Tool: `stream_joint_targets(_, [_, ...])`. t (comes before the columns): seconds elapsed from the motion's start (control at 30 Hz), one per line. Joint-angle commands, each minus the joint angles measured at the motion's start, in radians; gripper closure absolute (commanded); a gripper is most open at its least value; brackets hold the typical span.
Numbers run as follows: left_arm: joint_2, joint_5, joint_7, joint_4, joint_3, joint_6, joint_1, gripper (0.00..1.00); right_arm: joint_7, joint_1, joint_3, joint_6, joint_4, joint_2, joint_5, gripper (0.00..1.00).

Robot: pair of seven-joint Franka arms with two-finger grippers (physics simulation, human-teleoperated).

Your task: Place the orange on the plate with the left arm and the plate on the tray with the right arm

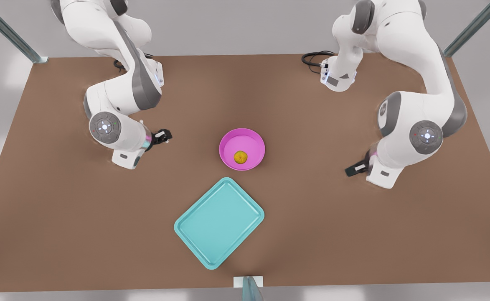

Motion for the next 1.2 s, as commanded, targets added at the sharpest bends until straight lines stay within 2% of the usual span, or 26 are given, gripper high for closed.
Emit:
stream_joint_targets(0.0, [-0.091,-0.001,0.448,-0.012,-0.081,-0.214,0.130,0.00,0.275,0.071,0.004,0.135,-0.005,0.040,0.080,0.00])
stream_joint_targets(0.03, [-0.168,0.159,0.441,-0.079,-0.401,-0.139,0.363,0.00,0.315,0.086,0.004,0.149,-0.025,0.052,0.090,0.00])
stream_joint_targets(0.07, [-0.308,0.211,0.445,-0.248,-0.416,0.042,0.363,0.00,0.346,0.094,0.004,0.222,-0.083,0.051,0.142,0.00])
stream_joint_targets(0.13, [-0.239,0.211,0.460,-0.118,-0.412,-0.095,0.375,0.00,0.447,0.161,0.004,0.368,-0.163,0.060,0.162,0.00])
stream_joint_targets(0.3, [-0.234,0.210,0.456,-0.112,-0.409,-0.133,0.379,0.00,0.542,0.229,0.004,0.702,-0.321,0.115,0.191,0.00])
stream_joint_targets(0.4, [-0.236,0.208,0.451,-0.112,-0.409,-0.136,0.377,0.00,0.539,0.227,0.004,0.709,-0.312,0.173,0.277,0.00])
stream_joint_targets(0.6, [-0.236,0.208,0.462,-0.113,-0.409,-0.139,0.379,0.00,0.509,0.229,0.004,0.696,-0.305,0.219,0.277,0.00])
stream_joint_targets(0.73, [-0.236,0.208,0.462,-0.113,-0.409,-0.141,0.379,0.00,0.250,0.217,0.002,0.661,-0.304,0.264,0.275,0.00])
stream_joint_targets(1.17, [-0.234,0.200,0.453,-0.113,-0.407,-0.139,0.379,0.00,0.134,0.217,0.001,0.658,-0.296,0.331,0.271,0.00])
